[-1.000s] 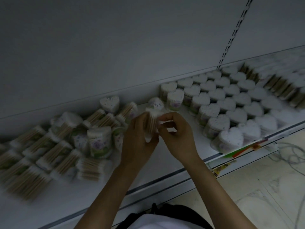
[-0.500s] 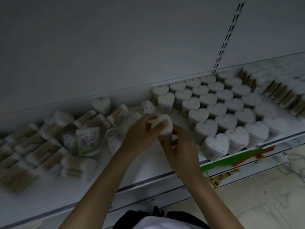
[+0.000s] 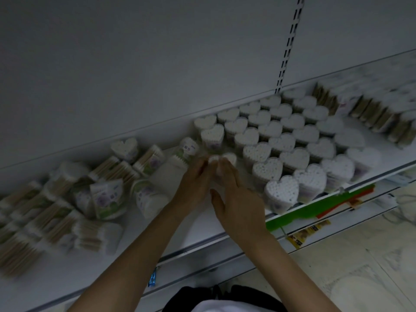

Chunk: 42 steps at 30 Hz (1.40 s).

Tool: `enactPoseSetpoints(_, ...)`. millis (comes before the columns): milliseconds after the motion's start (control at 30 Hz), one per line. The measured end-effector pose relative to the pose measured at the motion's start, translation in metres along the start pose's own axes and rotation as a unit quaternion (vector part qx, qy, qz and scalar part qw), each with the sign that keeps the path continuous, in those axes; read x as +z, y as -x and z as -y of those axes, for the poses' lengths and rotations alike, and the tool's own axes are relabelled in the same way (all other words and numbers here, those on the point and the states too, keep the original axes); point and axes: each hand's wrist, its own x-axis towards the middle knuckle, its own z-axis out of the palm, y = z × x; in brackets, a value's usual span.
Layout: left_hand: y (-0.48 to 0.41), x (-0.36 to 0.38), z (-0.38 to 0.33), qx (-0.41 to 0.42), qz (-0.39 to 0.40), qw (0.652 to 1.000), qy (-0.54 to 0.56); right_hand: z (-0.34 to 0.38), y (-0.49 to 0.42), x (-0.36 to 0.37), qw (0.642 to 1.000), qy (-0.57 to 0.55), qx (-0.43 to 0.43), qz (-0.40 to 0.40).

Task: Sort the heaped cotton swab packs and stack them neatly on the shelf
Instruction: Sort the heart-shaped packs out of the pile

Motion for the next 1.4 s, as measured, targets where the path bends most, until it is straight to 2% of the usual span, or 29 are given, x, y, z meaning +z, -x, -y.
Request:
enactPoseSetpoints(33, 0.001, 0.005, 0.001, -0.026, -0.014, 0.998, 0.063, -0.001, -0.001, 0.001, 1.0, 0.009, 0.005, 0.0)
enactPoseSetpoints(100, 0.002, 0.015, 0.001, -0.043, -0.041, 0.992, 0.114, -0.002, -0.003, 0.005, 1.0, 0.024, 0.01, 0.008)
enactPoseSetpoints(300, 0.002, 0.022, -0.005, 0.051, -0.1, 0.994, 0.007, -0.005, -0.015, 0.014, 0.997, 0.059, -0.024, -0.04)
enactPoseSetpoints(567, -0.008, 0.019, 0.003, 0.022, -0.128, 0.991, -0.03, -0.009, -0.018, 0.012, 0.995, 0.089, -0.027, -0.019)
enactPoseSetpoints(767, -0.016, 0.013, -0.004, 0.014, -0.093, 0.994, -0.05, -0.007, -0.03, 0.014, 0.999, 0.035, 0.004, 0.009)
enactPoseSetpoints(933, -0.017, 0.006, -0.008, 0.038, -0.065, 0.993, -0.086, 0.0, -0.031, 0.015, 0.999, 0.046, 0.004, 0.009)
enactPoseSetpoints(1000, -0.018, 0.003, -0.006, 0.072, -0.099, 0.984, -0.126, -0.002, -0.031, 0.018, 0.999, 0.034, 0.007, 0.006)
enactPoseSetpoints(1067, -0.022, -0.007, 0.002, 0.153, -0.161, 0.944, -0.244, -0.004, -0.031, 0.018, 0.999, 0.033, 0.013, 0.007)
enactPoseSetpoints(1133, -0.028, -0.018, 0.016, 0.184, -0.189, 0.857, -0.443, -0.002, -0.028, 0.014, 1.0, 0.019, 0.005, 0.001)
enactPoseSetpoints(1200, -0.031, -0.03, 0.025, 0.166, -0.185, 0.772, -0.585, 0.001, -0.024, 0.01, 1.0, -0.004, -0.024, -0.011)
enactPoseSetpoints(1267, -0.029, -0.036, 0.024, 0.125, -0.175, 0.721, -0.659, 0.004, -0.016, 0.011, 0.998, -0.027, -0.055, -0.014)
enactPoseSetpoints(1333, -0.03, -0.041, 0.017, 0.098, -0.177, 0.698, -0.686, 0.005, -0.008, 0.016, 0.996, -0.05, -0.067, -0.01)
enactPoseSetpoints(1400, -0.028, -0.045, 0.004, 0.059, -0.145, 0.725, -0.671, 0.004, -0.001, 0.02, 0.995, -0.066, -0.071, 0.005)
